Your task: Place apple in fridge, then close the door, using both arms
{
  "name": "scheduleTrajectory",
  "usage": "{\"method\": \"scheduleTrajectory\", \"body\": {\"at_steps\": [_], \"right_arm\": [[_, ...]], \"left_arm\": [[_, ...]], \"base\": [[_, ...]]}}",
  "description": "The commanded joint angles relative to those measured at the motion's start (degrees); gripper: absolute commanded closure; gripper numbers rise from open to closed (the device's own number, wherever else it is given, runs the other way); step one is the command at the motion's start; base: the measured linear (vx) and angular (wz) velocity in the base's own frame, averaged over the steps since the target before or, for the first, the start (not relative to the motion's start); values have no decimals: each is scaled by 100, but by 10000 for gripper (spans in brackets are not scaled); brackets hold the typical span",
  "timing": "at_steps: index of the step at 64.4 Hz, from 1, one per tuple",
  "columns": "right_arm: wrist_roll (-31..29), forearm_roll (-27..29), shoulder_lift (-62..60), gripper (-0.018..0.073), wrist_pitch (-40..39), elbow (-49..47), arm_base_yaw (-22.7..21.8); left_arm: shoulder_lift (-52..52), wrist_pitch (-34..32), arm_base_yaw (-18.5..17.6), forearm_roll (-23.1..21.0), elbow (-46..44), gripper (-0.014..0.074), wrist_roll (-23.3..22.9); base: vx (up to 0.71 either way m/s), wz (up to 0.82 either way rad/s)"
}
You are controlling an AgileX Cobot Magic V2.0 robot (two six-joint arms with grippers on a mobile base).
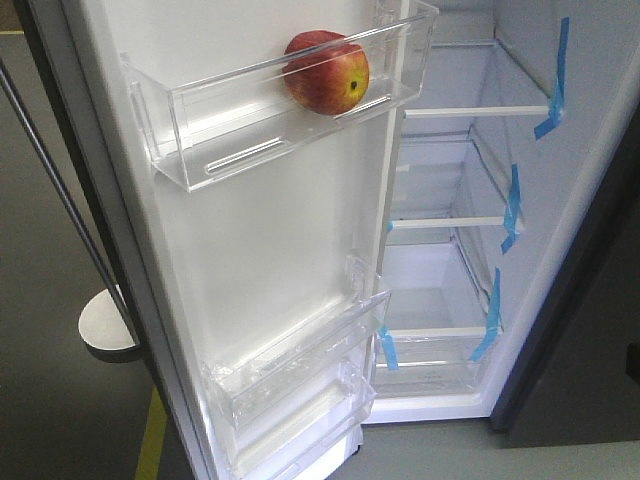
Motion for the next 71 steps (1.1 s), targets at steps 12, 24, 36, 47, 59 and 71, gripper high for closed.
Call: {"method": "scheduleTrajectory", "body": {"at_steps": [12,24,36,47,59,71], "right_arm": [[-42,-3,33,69,-415,-129,-23],[-42,17,33,69,-415,-129,-23],[-42,17,33,69,-415,-129,-23],[-42,13,33,69,-408,-129,-23],[-42,13,33,69,-331,-129,-23],[-42,13,33,69,-331,-129,-23]], "left_arm": [[-70,-478,-16,30,114,602,-11],[-70,-1648,-16,62,39,602,-6],[-16,-1817,-16,62,-1005,602,-11],[988,-937,-16,62,-2658,602,124],[2627,869,-16,68,-4373,602,440],[3768,1640,-16,-126,-4942,602,374]], "base": [[0,0],[0,0],[0,0],[0,0],[0,0],[0,0]]}}
